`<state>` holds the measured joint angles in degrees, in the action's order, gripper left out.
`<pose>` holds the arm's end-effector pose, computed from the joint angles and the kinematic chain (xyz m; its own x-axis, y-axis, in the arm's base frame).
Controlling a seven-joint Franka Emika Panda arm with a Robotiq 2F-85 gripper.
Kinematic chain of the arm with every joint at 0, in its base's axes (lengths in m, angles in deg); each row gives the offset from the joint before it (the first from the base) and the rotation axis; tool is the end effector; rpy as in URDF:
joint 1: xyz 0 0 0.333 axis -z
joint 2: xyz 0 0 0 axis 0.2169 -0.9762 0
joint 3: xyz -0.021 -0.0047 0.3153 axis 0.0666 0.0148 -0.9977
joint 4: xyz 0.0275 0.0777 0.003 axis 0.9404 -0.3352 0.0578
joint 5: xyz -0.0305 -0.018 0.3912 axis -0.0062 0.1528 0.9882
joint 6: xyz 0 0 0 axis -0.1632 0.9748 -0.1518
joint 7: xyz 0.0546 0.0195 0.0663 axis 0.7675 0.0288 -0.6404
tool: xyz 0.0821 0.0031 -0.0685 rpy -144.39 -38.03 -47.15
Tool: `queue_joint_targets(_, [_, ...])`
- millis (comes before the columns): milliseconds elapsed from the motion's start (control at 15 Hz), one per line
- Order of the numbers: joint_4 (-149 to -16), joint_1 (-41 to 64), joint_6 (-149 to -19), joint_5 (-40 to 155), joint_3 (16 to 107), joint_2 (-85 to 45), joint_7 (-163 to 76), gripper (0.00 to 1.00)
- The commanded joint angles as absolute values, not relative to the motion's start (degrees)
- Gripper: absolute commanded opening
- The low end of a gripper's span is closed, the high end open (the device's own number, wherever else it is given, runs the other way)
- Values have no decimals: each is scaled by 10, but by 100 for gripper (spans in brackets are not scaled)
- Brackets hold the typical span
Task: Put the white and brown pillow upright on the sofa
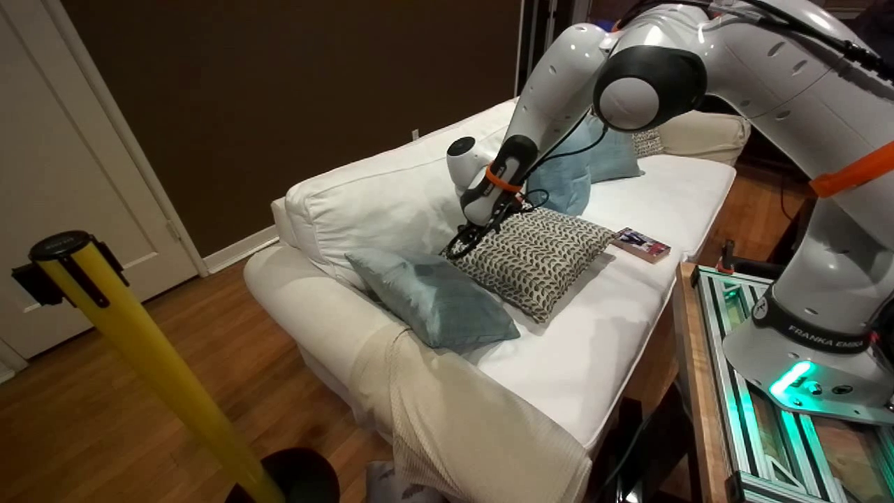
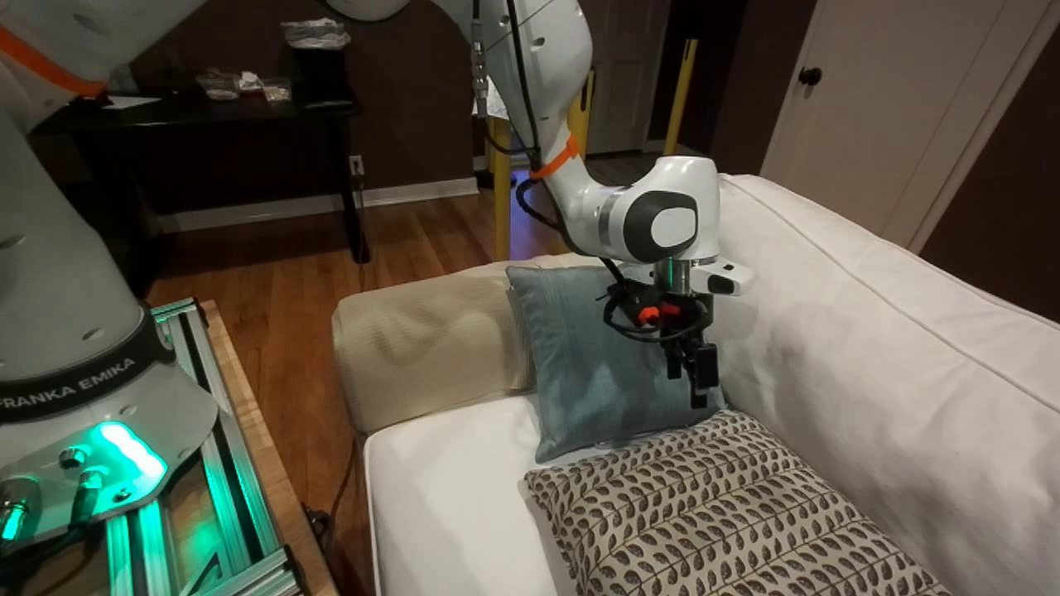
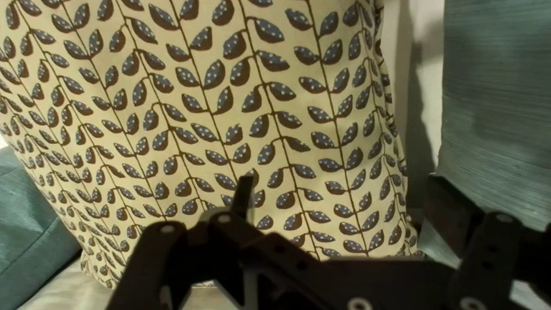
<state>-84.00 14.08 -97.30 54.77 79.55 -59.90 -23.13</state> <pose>0.6244 -0.2401 0.0737 0.8350 -0.5371 0.1199 -0.5431 -0.7691 0.3368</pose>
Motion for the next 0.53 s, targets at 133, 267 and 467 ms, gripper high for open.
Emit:
queue_joint_targets(133, [-793, 152, -1015, 533, 801, -681, -265, 100])
queue_joint_targets(267, [-774, 155, -1031, 535, 807, -710, -271, 100])
queue_joint_targets(467, [-737, 158, -1022, 539, 823, -755, -267, 73])
